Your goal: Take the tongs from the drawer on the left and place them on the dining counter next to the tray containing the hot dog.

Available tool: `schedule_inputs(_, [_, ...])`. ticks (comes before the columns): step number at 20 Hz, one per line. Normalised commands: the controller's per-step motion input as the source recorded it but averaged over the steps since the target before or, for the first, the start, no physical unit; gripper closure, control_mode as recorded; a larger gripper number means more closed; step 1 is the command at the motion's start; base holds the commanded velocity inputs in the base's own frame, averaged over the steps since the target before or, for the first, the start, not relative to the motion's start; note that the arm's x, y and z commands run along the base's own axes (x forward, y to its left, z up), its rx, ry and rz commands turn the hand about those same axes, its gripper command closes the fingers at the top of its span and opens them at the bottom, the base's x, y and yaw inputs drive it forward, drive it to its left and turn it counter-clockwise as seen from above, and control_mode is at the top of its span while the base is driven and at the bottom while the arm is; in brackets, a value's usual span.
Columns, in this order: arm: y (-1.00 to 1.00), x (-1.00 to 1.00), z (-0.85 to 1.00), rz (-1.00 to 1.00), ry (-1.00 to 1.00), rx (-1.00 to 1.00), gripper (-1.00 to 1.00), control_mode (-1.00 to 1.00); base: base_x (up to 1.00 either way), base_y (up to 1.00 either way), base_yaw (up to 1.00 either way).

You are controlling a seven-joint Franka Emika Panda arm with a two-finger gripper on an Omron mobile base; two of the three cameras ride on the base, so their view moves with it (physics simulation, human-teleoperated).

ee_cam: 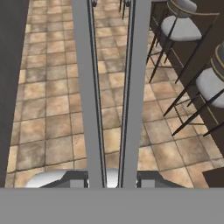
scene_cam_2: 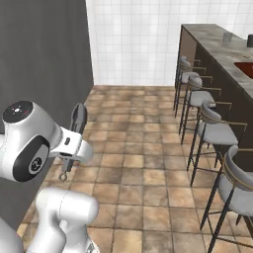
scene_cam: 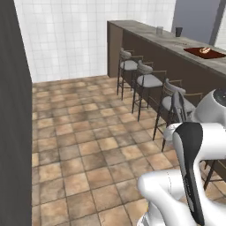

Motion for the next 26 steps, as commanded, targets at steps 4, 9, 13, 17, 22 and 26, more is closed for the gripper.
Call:
schedule_inputs(4, [0.00, 0.00, 0.00, 0.00, 0.00, 0.00, 1.00, 1.00, 0.86, 0.49, -0.36])
schedule_inputs(9, [0.00, 0.00, 0.00, 0.00, 0.00, 0.00, 1.00, 1.00, 0.61, 0.41, -0.39])
schedule_inputs(13, [0.00, 0.00, 0.00, 0.00, 0.00, 0.00, 1.00, 1.00, 0.44, 0.29, -0.41])
schedule_inputs(17, [0.00, 0.00, 0.00, 0.00, 0.00, 0.00, 1.00, 1.00, 0.38, 0.28, -0.42])
schedule_inputs(22, [0.00, 0.00, 0.00, 0.00, 0.00, 0.00, 1.00, 1.00, 0.39, 0.34, -0.43])
schedule_inputs(26, [0.00, 0.00, 0.00, 0.00, 0.00, 0.00, 1.00, 1.00, 0.42, 0.37, -0.43])
